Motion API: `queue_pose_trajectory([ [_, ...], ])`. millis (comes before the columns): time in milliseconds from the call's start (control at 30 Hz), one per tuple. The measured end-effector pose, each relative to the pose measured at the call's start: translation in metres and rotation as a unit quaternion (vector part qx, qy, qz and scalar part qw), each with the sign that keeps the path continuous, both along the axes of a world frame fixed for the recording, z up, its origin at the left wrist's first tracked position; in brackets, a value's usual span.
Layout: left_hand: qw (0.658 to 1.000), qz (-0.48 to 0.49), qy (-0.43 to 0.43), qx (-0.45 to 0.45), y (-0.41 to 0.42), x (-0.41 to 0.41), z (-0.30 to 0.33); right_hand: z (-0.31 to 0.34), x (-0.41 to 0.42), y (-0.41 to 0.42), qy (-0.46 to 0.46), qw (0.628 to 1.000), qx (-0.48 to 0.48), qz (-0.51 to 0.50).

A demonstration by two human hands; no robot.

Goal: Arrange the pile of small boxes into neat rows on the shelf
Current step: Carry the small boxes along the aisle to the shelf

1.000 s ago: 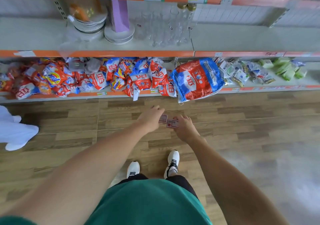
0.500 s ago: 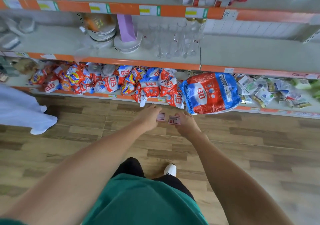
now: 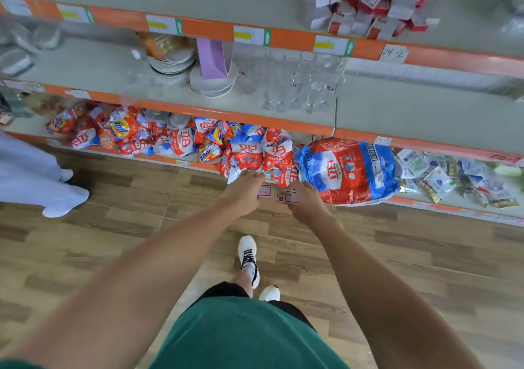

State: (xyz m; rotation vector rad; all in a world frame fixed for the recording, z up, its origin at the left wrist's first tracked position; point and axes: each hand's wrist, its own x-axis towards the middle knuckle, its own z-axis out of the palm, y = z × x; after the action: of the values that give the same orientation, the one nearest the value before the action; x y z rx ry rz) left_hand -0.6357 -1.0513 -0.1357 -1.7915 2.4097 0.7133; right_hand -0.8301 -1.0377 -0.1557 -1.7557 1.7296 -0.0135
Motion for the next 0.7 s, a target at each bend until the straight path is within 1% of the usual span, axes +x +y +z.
queue_pose_trajectory([
  [200,0.999,0.018,0.040,-0.012,-0.049,0.001,0.006,0.014,0.005,-0.054,0.039,0.999,0.002,0.020],
  [400,0.997,0.010,0.072,-0.021,-0.101,0.007,0.009,0.021,0.011,-0.108,0.049,0.998,-0.040,0.028],
  [600,0.993,0.021,0.090,-0.068,-0.140,0.013,0.019,0.035,0.012,-0.154,0.061,0.992,-0.089,0.066],
  [700,0.992,0.035,0.079,-0.092,-0.158,0.019,0.024,0.042,0.018,-0.180,0.039,0.988,-0.118,0.088],
])
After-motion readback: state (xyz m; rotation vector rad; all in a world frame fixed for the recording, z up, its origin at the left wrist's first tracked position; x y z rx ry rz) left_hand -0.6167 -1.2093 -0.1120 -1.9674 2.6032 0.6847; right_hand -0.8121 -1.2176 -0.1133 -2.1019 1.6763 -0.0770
